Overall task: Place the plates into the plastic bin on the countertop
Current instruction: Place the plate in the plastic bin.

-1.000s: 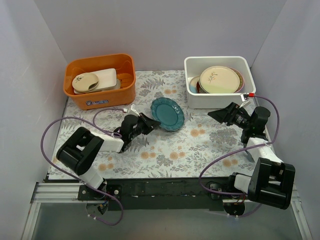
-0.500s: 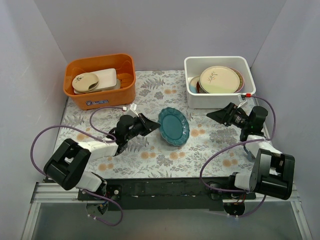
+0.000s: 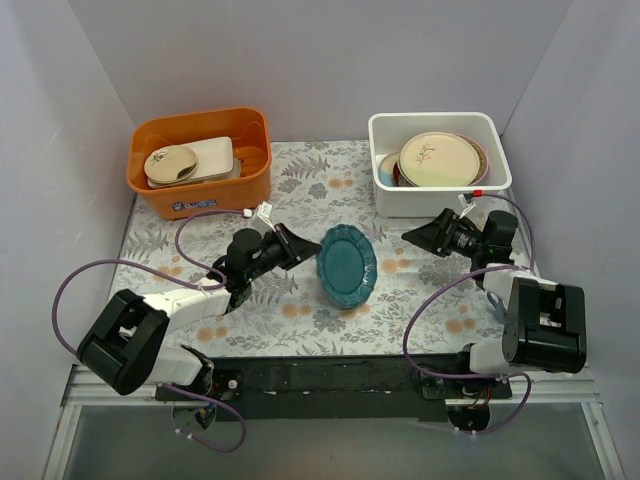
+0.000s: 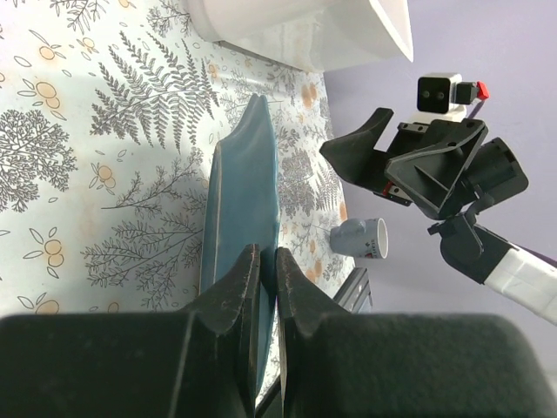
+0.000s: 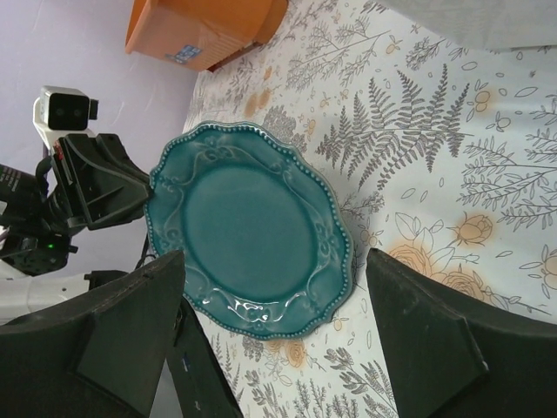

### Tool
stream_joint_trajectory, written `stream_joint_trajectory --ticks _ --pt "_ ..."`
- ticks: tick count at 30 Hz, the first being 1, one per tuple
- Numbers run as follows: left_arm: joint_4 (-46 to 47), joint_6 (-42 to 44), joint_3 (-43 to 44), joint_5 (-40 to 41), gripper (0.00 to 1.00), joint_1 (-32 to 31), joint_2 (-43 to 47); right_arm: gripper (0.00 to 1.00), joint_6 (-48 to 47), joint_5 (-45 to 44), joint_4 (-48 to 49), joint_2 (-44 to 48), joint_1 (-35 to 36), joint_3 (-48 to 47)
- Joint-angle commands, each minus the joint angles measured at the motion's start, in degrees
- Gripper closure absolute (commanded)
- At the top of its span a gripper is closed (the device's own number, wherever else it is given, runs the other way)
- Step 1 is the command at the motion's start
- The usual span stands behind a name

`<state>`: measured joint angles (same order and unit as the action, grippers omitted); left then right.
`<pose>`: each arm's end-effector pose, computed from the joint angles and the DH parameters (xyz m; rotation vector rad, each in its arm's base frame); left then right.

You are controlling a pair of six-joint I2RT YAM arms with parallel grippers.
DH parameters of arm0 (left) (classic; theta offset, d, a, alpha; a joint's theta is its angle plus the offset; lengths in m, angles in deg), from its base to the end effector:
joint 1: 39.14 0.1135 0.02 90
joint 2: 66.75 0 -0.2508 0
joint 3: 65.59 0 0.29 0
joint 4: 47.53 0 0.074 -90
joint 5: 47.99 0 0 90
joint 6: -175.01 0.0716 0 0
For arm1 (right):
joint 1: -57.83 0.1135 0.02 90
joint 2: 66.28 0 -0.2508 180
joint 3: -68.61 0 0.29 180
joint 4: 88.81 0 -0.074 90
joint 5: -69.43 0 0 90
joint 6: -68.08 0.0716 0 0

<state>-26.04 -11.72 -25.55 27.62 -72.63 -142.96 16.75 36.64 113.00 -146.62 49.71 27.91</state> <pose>0.2679 -0.1986 0.1496 -0.9875 2.0197 -1.6854 0.3140 0.0160 0.1412 0.0581 1.9334 1.2907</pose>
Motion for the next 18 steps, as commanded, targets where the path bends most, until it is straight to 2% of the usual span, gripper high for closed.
stream_joint_trajectory --ticks 1,11,18 --pt "4.9 -2.2 3.4 -2.7 1.00 -0.1 3.0 0.08 -2.1 -0.4 0.6 -1.1 1.4 -2.5" --pt "4.2 -4.5 -0.3 -2.6 1.00 -0.1 -1.3 0.09 -8.1 -2.1 -5.0 -3.0 5.0 1.6" --pt "3.8 -5.8 -4.4 -0.5 1.00 -0.1 -2.5 0.13 -7.9 -2.2 -1.9 -5.3 7.4 6.9"
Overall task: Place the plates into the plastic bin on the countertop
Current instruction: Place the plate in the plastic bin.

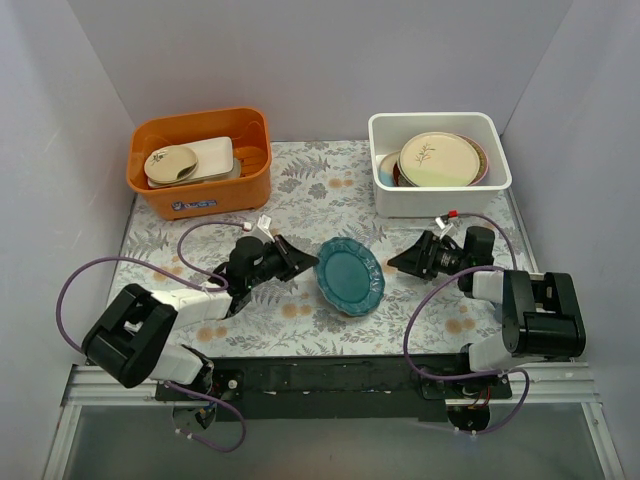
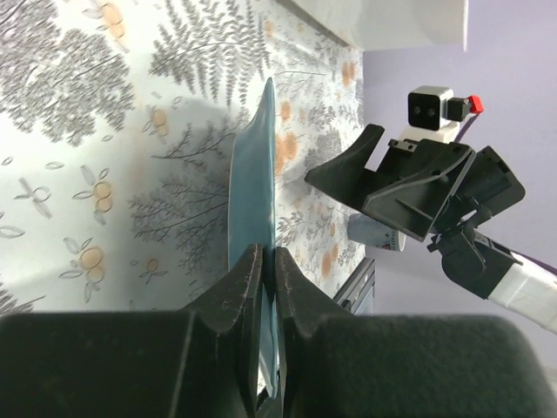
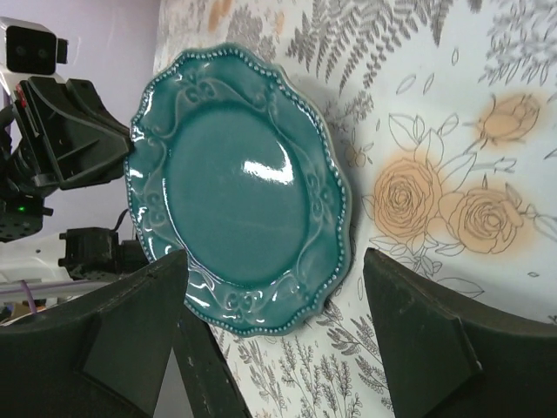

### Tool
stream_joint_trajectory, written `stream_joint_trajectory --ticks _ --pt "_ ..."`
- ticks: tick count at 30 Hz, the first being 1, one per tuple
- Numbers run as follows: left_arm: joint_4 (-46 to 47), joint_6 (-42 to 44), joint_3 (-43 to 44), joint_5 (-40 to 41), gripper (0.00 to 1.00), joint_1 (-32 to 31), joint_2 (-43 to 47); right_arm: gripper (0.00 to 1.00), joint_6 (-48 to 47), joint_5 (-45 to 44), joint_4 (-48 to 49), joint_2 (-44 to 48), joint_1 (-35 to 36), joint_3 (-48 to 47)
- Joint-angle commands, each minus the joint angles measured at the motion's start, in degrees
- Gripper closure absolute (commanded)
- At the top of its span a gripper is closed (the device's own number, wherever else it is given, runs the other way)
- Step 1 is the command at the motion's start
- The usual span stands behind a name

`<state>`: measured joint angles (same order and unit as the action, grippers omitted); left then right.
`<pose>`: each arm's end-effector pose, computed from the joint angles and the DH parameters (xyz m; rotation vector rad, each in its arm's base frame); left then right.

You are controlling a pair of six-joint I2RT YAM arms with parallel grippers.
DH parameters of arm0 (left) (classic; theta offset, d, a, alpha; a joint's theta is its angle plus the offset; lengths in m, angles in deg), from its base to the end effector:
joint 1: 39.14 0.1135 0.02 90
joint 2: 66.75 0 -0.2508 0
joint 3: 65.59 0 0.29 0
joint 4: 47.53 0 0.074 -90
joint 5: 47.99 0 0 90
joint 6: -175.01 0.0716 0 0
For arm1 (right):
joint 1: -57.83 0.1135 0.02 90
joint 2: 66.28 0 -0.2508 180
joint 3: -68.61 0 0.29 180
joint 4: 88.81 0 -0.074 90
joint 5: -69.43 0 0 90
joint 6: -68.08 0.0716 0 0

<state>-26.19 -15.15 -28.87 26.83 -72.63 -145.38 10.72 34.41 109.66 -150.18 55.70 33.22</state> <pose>0.2568 -0.1924 0.1154 -1.1233 2.1072 -1.6391 0.2871 0.0480 0.0880 0.0249 2.1060 1.3188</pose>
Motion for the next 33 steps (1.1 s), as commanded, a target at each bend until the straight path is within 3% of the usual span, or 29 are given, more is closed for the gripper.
stream_joint_trajectory --ticks 1,23,33 --pt "3.8 -2.6 -1.7 0.6 1.00 -0.1 -0.2 0.14 -2.0 0.0 1.9 -2.1 1.6 1.7" --pt "7.5 -4.1 -4.3 -0.1 1.00 -0.1 -7.1 0.24 1.1 -2.1 10.2 -11.6 7.2 5.1" --pt "15.6 -5.2 -2.6 -4.6 1.00 -1.3 -14.9 0.34 6.5 -1.2 17.3 -15.4 10.9 4.8"
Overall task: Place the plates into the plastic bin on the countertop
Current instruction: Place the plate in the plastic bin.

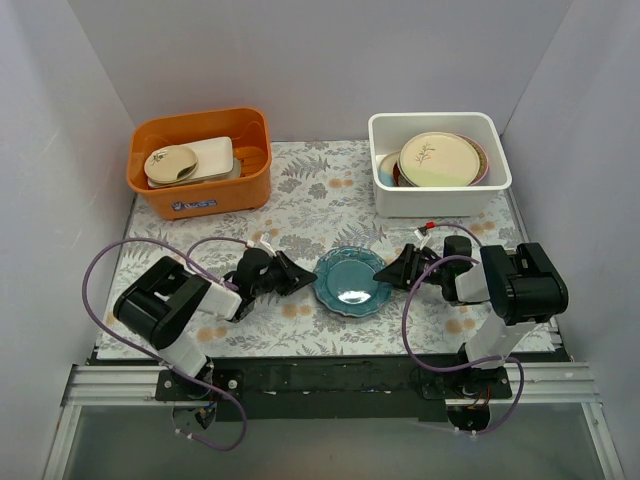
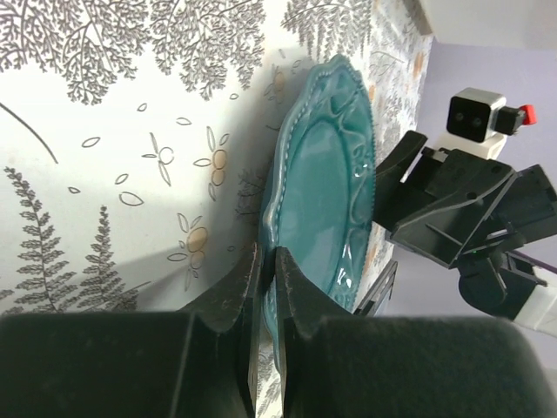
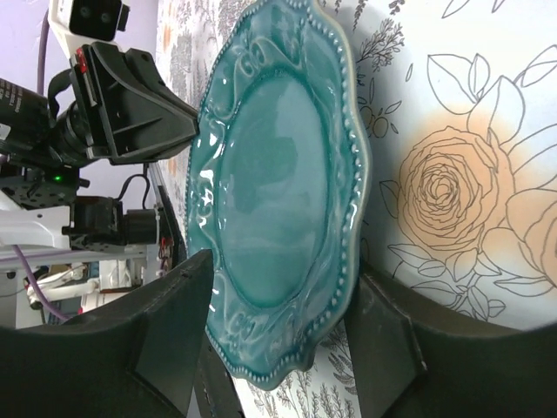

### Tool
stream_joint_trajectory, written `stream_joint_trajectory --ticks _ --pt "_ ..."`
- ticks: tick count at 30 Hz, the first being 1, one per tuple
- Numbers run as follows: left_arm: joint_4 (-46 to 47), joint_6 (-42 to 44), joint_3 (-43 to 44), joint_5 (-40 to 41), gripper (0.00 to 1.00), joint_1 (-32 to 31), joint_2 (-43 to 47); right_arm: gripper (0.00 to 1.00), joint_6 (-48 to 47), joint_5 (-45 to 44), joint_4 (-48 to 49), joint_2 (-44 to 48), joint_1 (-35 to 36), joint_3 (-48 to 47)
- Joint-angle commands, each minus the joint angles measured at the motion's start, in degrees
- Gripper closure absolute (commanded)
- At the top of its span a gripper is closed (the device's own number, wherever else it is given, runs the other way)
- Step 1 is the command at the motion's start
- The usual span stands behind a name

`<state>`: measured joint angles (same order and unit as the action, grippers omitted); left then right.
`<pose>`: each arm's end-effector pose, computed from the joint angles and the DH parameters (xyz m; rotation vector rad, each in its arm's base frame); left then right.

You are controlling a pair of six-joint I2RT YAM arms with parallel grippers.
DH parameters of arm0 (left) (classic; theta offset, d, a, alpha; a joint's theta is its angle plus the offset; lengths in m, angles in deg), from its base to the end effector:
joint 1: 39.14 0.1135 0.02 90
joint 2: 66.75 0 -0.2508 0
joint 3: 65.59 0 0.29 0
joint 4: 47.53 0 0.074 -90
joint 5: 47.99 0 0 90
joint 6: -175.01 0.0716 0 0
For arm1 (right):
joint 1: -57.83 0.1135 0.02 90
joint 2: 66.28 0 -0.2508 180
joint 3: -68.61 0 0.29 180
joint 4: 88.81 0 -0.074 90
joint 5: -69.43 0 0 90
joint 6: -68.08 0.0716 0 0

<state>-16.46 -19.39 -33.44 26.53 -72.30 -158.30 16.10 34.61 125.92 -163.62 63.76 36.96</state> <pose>0.2409 -0.1802 0.0467 -1.3174 2.1941 -1.5450 0.2624 0.0864 0.0389 -0.0167 2.1851 1.4594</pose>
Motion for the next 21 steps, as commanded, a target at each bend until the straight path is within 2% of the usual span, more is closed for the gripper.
stream_joint_trajectory --ticks 1,3,6,9,10,13,21 --pt "6.7 -1.1 2.1 -4.4 1.00 -1.9 -2.3 0.35 1.4 -1.3 1.7 -2.1 3.2 1.2" --pt "7.1 -1.0 2.7 -4.6 1.00 -2.6 -3.2 0.37 2.1 -1.0 3.0 -2.3 3.6 1.2" --pt "7.0 -0.8 3.3 -4.6 1.00 -3.0 -4.0 0.50 2.8 -1.2 3.8 -2.2 3.8 1.2" --pt "6.5 -0.3 3.3 -3.7 1.00 -3.0 -2.8 0.73 3.1 -0.7 4.7 -2.2 3.8 1.4" --pt "5.6 0.2 3.3 -3.5 1.00 -3.1 -2.1 0.84 3.3 -0.6 5.2 -2.0 3.9 1.5" --pt "3.9 1.3 3.8 -3.3 1.00 -3.1 -1.4 0.99 4.2 -0.5 6.9 -2.0 3.8 1.9" --pt "1.2 3.6 3.6 -2.1 1.00 -3.1 1.1 0.99 5.4 -0.2 8.6 -0.7 3.9 2.6"
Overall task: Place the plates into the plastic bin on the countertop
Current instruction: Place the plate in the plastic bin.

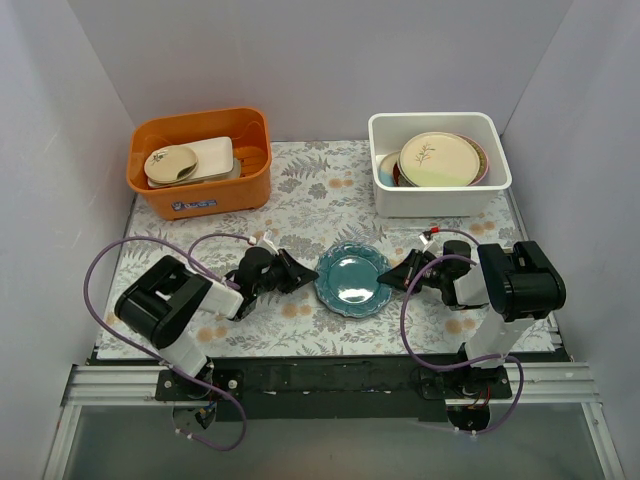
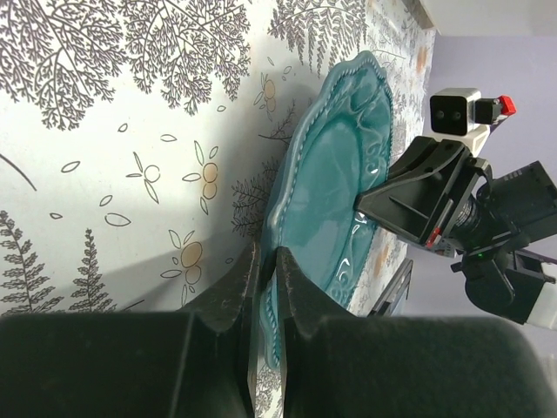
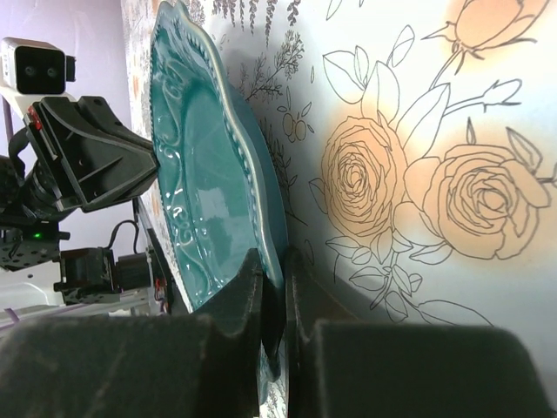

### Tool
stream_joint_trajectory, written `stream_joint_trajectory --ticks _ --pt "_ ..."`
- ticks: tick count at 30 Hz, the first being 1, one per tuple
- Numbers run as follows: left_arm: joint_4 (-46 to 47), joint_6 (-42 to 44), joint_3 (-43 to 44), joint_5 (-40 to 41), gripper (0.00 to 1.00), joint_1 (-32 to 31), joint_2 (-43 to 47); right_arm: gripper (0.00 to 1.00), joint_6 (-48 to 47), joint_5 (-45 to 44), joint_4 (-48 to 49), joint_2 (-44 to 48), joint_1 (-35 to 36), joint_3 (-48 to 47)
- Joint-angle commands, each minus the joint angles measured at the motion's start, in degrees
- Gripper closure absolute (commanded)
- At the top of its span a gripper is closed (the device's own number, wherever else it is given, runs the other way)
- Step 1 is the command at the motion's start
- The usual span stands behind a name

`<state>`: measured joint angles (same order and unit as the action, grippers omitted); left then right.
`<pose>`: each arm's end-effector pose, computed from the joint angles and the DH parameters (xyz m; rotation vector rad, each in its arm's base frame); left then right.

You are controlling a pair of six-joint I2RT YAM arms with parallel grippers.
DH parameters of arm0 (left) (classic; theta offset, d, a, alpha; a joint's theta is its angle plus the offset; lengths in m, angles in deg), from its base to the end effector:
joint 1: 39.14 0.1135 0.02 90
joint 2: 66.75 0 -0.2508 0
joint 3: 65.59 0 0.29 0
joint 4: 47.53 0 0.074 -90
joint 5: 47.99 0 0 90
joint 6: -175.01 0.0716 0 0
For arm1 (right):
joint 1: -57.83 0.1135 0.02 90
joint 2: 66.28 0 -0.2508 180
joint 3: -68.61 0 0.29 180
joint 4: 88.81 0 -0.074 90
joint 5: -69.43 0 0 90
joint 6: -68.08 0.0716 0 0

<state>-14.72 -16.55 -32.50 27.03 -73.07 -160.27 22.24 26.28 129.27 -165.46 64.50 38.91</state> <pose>0.2430 -0.1858 0.0452 -1.2358 2.2054 -1.5374 0.2588 0.0829 0.0254 0.1978 2.2255 1.3725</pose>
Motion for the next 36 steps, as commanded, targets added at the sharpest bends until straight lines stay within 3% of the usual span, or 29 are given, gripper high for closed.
stream_joint_trajectory --ticks 1,7,11,18,21,22,28,36 --pt "-1.2 1.0 2.7 -2.2 1.00 -2.4 3.2 0.99 -0.7 8.1 5.3 1.6 3.2 0.6" --pt "-4.4 3.0 3.0 -1.0 1.00 -2.4 5.0 0.99 -0.6 8.0 5.0 3.7 3.1 0.9" --pt "-6.3 4.0 3.0 -0.1 0.91 -2.4 6.2 0.99 -0.8 7.8 3.9 5.1 3.2 0.9" --pt "-12.0 6.2 3.1 3.8 0.61 -2.4 9.1 0.99 -1.4 7.6 1.7 8.3 3.1 1.0" --pt "-13.9 7.1 2.7 5.8 0.43 -2.4 11.6 0.99 -2.1 7.2 -0.1 10.0 3.1 1.0" --pt "-14.6 7.4 2.5 7.0 0.33 -2.4 12.0 0.99 -2.2 7.0 -0.9 10.7 3.2 1.0" --pt "-20.3 9.6 2.1 11.8 0.03 -2.4 17.0 0.99 -2.9 6.6 -3.1 13.4 3.1 0.4" --pt "-26.3 11.2 3.0 16.9 0.02 -2.4 22.1 0.99 -5.7 5.4 -9.7 16.4 3.2 -1.7"
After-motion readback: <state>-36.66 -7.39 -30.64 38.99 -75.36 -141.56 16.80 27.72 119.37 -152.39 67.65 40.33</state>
